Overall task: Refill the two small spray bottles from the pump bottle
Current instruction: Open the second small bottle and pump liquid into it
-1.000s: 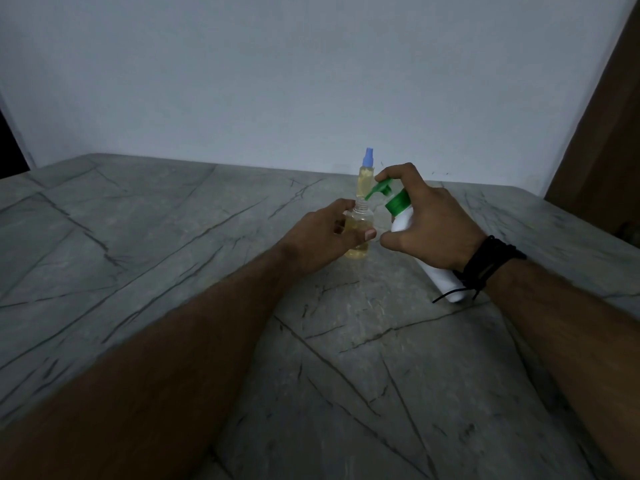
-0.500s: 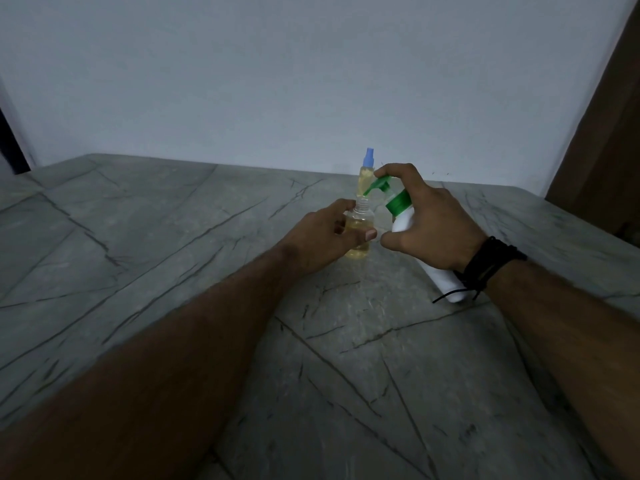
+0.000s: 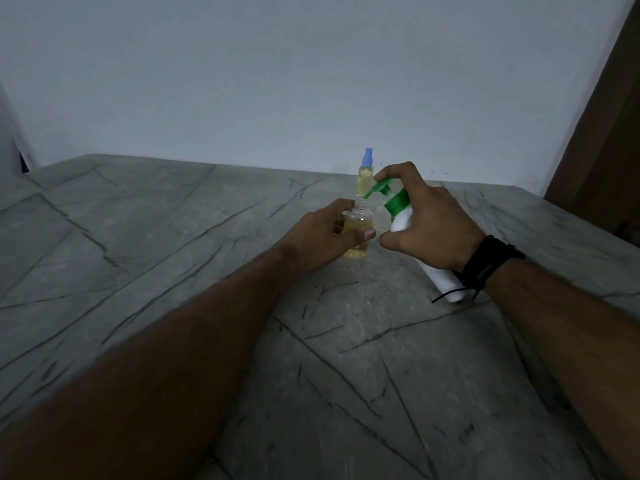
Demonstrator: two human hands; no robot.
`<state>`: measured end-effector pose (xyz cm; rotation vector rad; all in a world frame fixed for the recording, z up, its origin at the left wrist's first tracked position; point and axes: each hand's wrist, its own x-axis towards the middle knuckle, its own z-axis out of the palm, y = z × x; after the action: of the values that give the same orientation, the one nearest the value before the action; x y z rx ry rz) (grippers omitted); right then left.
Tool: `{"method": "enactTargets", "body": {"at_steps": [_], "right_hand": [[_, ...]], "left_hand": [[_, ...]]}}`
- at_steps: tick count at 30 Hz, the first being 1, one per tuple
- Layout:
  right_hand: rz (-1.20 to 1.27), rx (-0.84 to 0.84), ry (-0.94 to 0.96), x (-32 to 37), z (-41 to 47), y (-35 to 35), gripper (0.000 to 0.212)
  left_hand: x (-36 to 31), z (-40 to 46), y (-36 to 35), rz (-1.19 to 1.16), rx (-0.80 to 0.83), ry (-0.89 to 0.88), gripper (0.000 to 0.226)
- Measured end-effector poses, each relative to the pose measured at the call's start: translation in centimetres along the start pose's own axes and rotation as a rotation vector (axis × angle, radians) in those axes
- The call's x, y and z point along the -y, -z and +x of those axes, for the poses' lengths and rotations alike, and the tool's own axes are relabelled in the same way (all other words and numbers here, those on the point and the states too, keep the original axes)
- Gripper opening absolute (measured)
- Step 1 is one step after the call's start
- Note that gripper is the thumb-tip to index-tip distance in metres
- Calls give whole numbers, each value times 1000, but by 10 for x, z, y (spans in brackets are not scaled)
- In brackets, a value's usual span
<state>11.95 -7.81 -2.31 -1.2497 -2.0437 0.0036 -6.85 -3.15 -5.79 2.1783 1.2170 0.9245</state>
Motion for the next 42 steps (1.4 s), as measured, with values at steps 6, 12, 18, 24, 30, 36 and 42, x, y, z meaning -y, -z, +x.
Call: {"method": "enactTargets", "body": {"at_steps": [6,12,18,24,30,36,42], "right_hand": [[-6,-8,4,0,-1,0,76],[-5,-14,-3,1,0,1,72],[-10,-9,5,-1,0,-2,75],[-3,-3,4,0,0,0,72],[-4,-5,9,-1,0,-1,75],[5,0,1,-1,0,-1,73],[-5,-6,16,-2,0,-1,77]], "left_hand": [[0,0,0,4,2,-8,60],[-1,-2,1,9,-17,-12,61],[-2,-2,1,4,-26,-5,58],[-1,-1,0,23,-18,-2,61],[-2,-2,1,18,-14,-4,61],[-2,-1,1,7,-1,1,61],[-1,-1,0,14,-9,2,61]]}}
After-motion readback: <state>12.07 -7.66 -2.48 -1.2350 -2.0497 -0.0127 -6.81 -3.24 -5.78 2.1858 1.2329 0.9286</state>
